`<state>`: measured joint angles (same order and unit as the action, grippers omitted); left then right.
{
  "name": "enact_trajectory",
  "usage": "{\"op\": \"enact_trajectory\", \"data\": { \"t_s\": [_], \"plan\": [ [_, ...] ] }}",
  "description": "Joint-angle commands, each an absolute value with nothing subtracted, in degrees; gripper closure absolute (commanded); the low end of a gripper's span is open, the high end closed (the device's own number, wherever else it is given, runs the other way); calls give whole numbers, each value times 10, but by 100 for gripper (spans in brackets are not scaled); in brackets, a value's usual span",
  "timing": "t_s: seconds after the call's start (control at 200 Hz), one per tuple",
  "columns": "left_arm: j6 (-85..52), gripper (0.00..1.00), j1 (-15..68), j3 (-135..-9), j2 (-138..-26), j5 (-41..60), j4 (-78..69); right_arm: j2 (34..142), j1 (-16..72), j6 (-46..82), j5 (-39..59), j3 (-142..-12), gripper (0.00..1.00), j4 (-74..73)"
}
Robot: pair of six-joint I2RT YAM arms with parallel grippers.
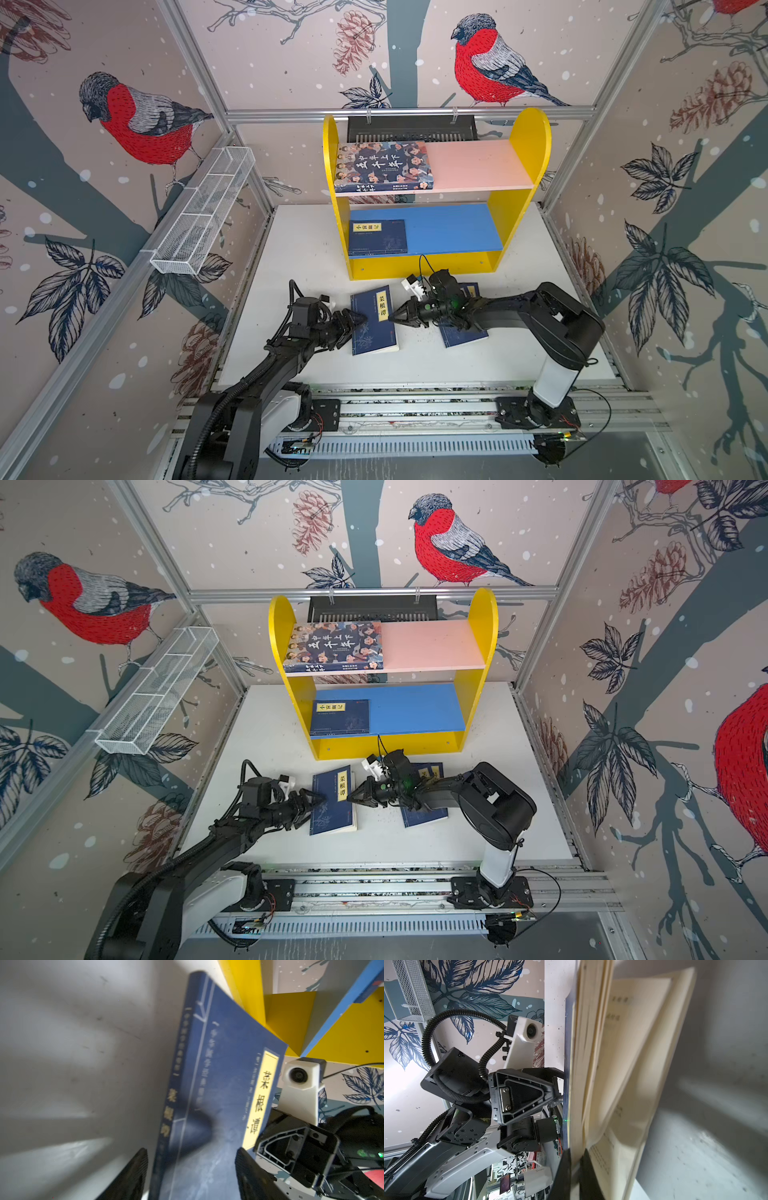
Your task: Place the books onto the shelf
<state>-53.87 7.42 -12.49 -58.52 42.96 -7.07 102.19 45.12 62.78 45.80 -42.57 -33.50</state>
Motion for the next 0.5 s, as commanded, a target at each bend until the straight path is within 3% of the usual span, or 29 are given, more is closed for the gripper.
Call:
{"op": "enact_trajectory", "data": {
  "t_s": [0.0, 0.135, 0.27, 0.4, 0.495],
  "plan": [
    [-576, 39, 76, -123, -575, 465, -119, 1025, 451, 628, 475, -425, 100, -371],
    [-599, 58, 77, -124, -565, 480, -137, 1031, 451, 633, 478, -426, 100, -379],
    [-597, 85, 78, -126, -551, 481, -134, 1035, 450, 631, 477, -430, 99, -374],
    [-593, 100, 78, -131, -534, 478, -124, 1036, 446, 631, 469, -432, 77, -361],
    [-575, 100, 75, -144, -514, 465, -84, 1024, 441, 632, 451, -428, 60, -348]
  ]
}}
